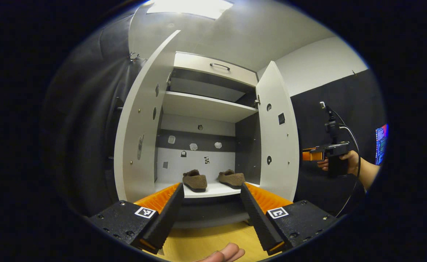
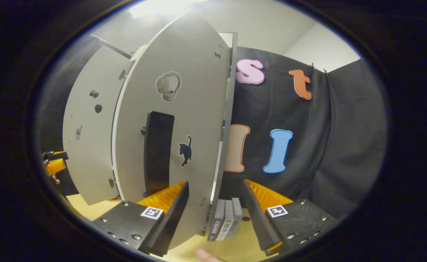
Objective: Grab one shoe with the right hand and put it into the shoe cabinet, grab the other shoe with the left hand and put it into the shoe cabinet; then close the right door with the right hand and the left door with the left hand.
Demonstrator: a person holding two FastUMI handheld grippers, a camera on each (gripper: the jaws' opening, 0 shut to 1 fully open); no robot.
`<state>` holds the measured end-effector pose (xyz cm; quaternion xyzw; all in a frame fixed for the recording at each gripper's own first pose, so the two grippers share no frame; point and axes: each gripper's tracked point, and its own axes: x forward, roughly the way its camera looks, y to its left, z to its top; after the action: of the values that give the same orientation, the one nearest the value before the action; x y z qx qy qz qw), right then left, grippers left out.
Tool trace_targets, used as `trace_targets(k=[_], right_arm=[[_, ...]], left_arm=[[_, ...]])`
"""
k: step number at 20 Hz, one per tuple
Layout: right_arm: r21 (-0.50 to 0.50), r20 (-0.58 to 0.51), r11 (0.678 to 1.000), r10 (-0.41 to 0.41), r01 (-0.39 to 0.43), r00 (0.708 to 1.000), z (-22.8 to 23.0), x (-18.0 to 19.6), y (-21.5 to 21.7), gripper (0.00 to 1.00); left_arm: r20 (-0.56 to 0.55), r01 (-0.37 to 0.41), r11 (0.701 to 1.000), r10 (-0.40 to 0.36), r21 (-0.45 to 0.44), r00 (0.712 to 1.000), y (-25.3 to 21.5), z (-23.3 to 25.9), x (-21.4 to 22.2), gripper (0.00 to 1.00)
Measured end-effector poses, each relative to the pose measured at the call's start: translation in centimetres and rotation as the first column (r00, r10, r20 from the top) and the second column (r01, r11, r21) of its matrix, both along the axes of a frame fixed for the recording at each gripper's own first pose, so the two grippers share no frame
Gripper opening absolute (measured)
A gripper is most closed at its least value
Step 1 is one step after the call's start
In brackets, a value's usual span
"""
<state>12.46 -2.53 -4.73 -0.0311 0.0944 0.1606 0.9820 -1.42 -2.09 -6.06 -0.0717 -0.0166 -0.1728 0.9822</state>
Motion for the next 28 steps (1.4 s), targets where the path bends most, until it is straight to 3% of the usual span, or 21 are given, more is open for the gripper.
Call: trace_targets(k=[2,4,5,9,10,12,15,16,17,21,25,28], right_arm=[[0.001,0.02,1.0,-0.008,0.008,1.0,0.1,0.0,1.1,0.88],[0.024,0.013,1.0,-0.004,0.004,1.0,-0.1,0.0,2.5,0.88],[0.038,0.004,0.999,-0.003,0.003,1.0,-0.3,0.0,3.3,0.88],[0.069,0.021,0.997,0.044,-0.046,0.999,-0.1,-0.4,6.9,0.89],[0.078,0.02,0.995,0.062,-0.063,0.998,-0.3,-1.0,7.7,0.95],[0.085,0.03,0.993,0.081,-0.083,0.996,-0.3,-1.8,8.3,0.98],[0.114,0.04,0.986,0.117,-0.121,0.992,-0.4,-3.6,9.1,0.99],[0.131,0.041,0.983,0.127,-0.131,0.991,-0.5,-4.2,9.2,0.99],[0.15,0.041,0.979,0.136,-0.141,0.99,-0.5,-4.7,9.3,0.99],[0.228,0.046,0.96,0.158,-0.165,0.986,-0.3,-6.6,9.5,0.98],[0.209,0.059,0.966,0.143,-0.152,0.988,-0.1,-7.2,8.4,0.98],[0.183,0.08,0.972,0.136,-0.149,0.987,0.1,-7.9,7.2,0.98]], left_arm=[[-0.006,-0.01,1.0,0.01,0.006,1.0,0.1,-0.3,0.3,0.92],[-0.02,-0.009,1.0,0.009,0.013,1.0,-0.2,-0.7,0.7,0.96],[-0.026,-0.004,1.0,0.005,0.015,1.0,-0.4,-1.0,0.9,0.92],[-0.06,-0.011,0.999,0.013,0.032,0.998,-0.3,-2.2,1.9,0.96],[-0.07,-0.014,0.999,0.016,0.03,0.997,-0.2,-2.2,1.6,0.96],[-0.057,-0.046,0.999,0.048,0.026,0.997,1.1,-1.6,1.0,0.96],[-0.047,-0.095,0.993,0.098,0.07,0.994,3.5,-1.3,-0.5,0.92],[-0.046,-0.108,0.991,0.112,0.081,0.993,4.3,-1.4,-1.1,0.95],[-0.056,-0.119,0.988,0.125,0.094,0.991,5.3,-1.6,-1.6,0.92],[-0.079,-0.193,0.975,0.202,0.113,0.976,10.8,-2.0,-3.5,0.95],[-0.076,-0.292,0.952,0.3,0.096,0.951,16.8,-1.0,-2.8,0.92],[-0.059,-0.308,0.949,0.312,0.063,0.948,19.8,0.6,-1.8,0.95]])
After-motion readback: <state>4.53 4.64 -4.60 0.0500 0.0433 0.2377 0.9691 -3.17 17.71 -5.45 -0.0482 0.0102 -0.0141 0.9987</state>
